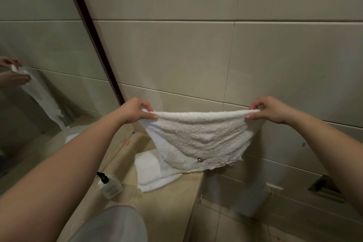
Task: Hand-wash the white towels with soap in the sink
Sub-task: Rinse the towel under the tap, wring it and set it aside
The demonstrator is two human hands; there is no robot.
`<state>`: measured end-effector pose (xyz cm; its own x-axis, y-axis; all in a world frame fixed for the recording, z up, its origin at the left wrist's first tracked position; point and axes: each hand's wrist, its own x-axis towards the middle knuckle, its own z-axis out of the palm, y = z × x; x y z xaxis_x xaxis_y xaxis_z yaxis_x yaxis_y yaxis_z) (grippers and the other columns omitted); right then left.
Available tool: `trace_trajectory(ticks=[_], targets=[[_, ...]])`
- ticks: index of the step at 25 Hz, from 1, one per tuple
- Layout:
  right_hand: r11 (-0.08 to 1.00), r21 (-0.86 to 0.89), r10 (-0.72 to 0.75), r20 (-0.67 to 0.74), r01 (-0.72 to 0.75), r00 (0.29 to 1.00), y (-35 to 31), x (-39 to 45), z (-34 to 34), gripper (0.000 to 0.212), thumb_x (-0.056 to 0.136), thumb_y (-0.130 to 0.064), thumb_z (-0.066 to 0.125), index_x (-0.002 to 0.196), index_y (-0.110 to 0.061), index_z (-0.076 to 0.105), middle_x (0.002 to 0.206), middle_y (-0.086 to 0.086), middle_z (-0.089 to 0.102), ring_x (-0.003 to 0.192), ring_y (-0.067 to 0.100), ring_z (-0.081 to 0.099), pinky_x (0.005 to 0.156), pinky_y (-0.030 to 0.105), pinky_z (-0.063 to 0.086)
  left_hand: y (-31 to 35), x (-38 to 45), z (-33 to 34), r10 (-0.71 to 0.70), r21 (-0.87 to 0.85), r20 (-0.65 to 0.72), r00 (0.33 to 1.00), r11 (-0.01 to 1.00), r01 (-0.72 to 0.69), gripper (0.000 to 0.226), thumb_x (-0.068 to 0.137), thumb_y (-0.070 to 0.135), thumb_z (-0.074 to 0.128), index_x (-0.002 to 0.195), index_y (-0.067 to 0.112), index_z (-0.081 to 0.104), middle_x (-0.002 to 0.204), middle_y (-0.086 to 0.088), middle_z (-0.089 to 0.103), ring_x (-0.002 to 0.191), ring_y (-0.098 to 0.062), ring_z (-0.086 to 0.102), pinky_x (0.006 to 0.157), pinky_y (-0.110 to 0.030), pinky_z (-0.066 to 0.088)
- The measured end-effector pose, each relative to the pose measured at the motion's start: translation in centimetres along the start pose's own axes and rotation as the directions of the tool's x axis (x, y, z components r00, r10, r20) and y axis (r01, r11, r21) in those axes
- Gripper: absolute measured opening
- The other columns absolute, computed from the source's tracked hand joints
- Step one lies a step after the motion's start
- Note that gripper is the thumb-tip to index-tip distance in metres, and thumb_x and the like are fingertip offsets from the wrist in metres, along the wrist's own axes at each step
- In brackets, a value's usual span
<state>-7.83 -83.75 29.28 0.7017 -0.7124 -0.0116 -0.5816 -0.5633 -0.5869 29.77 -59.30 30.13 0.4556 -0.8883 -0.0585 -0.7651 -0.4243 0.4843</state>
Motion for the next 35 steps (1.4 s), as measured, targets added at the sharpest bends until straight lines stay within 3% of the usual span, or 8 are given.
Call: trace_trajectory(ticks=[4,8,12,16,21,26,31,35], targets=[[1.0,-0.004,0.004,-0.021,-0.004,1.0,0.0,0.3,-0.7,0.016,0.084,-0.028,0.077,0.079,-0.015,0.068,0.083,0.01,0.065,0.079,0.022,0.056,0.069,0.031,0.037,0.1,0.3,-0.8,0.005,0.031,-0.025,1.0,1.0,-0.004,0.028,0.079,0.048,0.078,0.079,0.021,0.07,0.093,-0.007,0.069,0.088,-0.025,0.063,0.08,-0.038,0.05],[0.997,-0.076,-0.037,-0.089,0.03,0.995,-0.7,0.6,-0.9,0.021,0.09,-0.029,0.071,0.091,-0.009,0.069,0.1,0.013,0.056,0.093,0.028,0.053,0.076,0.031,0.036,1.3,0.8,-0.9,-0.07,0.157,-0.029,0.997,0.985,0.073,0.038,0.095,0.048,0.06,0.072,0.018,0.057,0.082,-0.009,0.055,0.086,-0.028,0.052,0.07,-0.034,0.037],[0.97,-0.24,-0.069,-0.153,0.031,0.986,-0.6,0.8,-1.5,0.03,0.093,-0.037,0.064,0.087,-0.008,0.07,0.09,0.014,0.059,0.093,0.032,0.051,0.084,0.037,0.039,1.8,0.6,-0.6,0.046,0.188,-0.071,0.996,0.982,-0.032,0.041,0.098,0.047,0.055,0.068,0.019,0.05,0.078,-0.007,0.051,0.087,-0.028,0.047,0.07,-0.034,0.028],[0.993,-0.112,-0.054,-0.165,0.036,0.985,-0.5,-0.1,-2.2,0.033,0.095,-0.031,0.063,0.068,-0.012,0.057,0.064,0.007,0.049,0.069,0.023,0.044,0.06,0.035,0.032,1.5,-0.1,-0.6,0.121,0.006,0.004,0.993,0.993,-0.121,0.04,0.084,0.044,0.076,0.068,0.017,0.051,0.067,0.001,0.05,0.071,-0.018,0.042,0.061,-0.032,0.029],[0.996,-0.016,-0.091,-0.211,0.09,0.973,-1.1,-0.8,-2.5,0.029,0.095,-0.025,0.064,0.073,-0.005,0.059,0.062,0.003,0.046,0.058,0.017,0.039,0.055,0.032,0.028,1.5,-0.1,-0.5,0.18,0.202,-0.119,0.977,0.967,-0.153,0.042,0.088,0.055,0.065,0.07,0.022,0.046,0.065,0.004,0.051,0.076,-0.023,0.052,0.085,-0.035,0.029],[0.996,0.008,-0.087,-0.242,0.092,0.966,-1.3,-0.4,-2.9,0.032,0.093,-0.029,0.067,0.077,-0.001,0.064,0.065,0.006,0.05,0.061,0.017,0.042,0.057,0.034,0.03,1.6,-0.3,-0.5,0.129,-0.11,-0.152,0.98,0.983,-0.146,0.035,0.081,0.053,0.059,0.077,0.019,0.051,0.073,0.003,0.056,0.069,-0.017,0.048,0.065,-0.034,0.037],[0.99,0.09,0.129,-0.209,-0.112,0.969,-2.2,0.6,-1.9,0.04,0.092,-0.028,0.067,0.061,-0.009,0.051,0.057,0.002,0.04,0.055,0.016,0.034,0.053,0.033,0.025,2.5,0.0,1.7,-0.074,-0.289,-0.219,0.973,0.957,0.008,0.03,0.093,0.035,0.068,0.077,0.014,0.053,0.071,-0.006,0.054,0.063,-0.017,0.046,0.056,-0.029,0.033],[0.906,0.311,0.336,-0.108,-0.289,0.936,-4.5,0.6,0.3,0.029,0.092,-0.019,0.063,0.068,-0.01,0.048,0.057,0.005,0.036,0.05,0.019,0.03,0.048,0.028,0.021,4.9,-0.4,4.8,-0.312,-0.546,-0.138,0.94,0.816,0.19,0.034,0.091,0.038,0.07,0.073,0.017,0.052,0.066,-0.002,0.049,0.056,-0.017,0.043,0.044,-0.023,0.033]])
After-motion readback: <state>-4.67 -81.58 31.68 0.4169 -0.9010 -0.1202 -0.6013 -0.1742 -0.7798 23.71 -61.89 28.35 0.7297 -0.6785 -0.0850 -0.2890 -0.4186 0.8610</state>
